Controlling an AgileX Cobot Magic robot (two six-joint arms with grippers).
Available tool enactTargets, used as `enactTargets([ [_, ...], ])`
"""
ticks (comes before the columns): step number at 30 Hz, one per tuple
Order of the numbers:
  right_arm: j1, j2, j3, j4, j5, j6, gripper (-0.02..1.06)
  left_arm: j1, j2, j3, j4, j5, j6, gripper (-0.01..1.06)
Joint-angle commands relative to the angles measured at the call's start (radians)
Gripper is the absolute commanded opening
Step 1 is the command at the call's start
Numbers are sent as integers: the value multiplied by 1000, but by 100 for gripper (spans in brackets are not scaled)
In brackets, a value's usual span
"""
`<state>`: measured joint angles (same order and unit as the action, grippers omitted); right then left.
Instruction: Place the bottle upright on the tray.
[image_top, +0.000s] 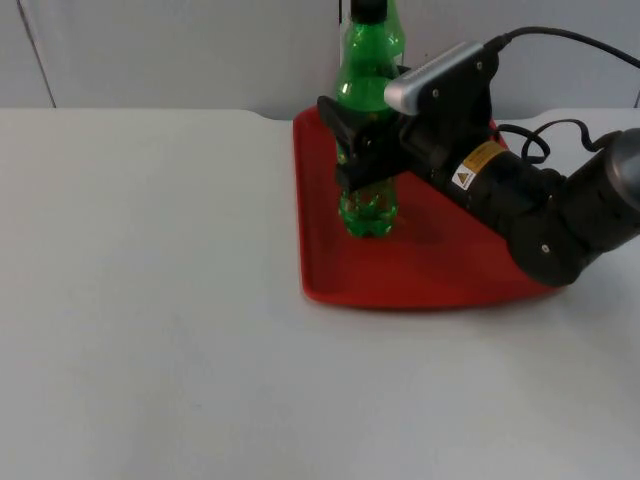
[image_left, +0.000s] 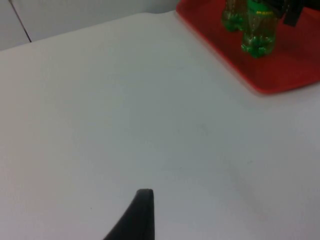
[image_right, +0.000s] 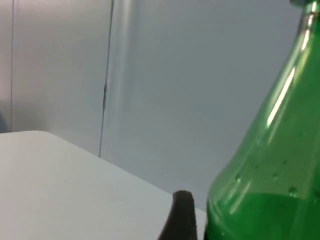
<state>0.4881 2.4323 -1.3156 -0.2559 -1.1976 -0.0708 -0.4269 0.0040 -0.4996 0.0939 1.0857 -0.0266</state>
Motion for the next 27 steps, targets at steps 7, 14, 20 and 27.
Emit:
enactTargets([
  [7,-4,-11,39,-28,-24,-27,88,-2,-4,6,0,-12,-3,105],
  [14,-4,-26,114,-18,-24,-33,98,-2,-4,6,0,-12,-3,105],
  [20,-4,-41,157,48,-24,-35,98,-2,-4,6,0,-12,-3,105],
  [27,-4,-45,174,79,-24,-71,98,-2,-4,6,0,-12,-3,105],
])
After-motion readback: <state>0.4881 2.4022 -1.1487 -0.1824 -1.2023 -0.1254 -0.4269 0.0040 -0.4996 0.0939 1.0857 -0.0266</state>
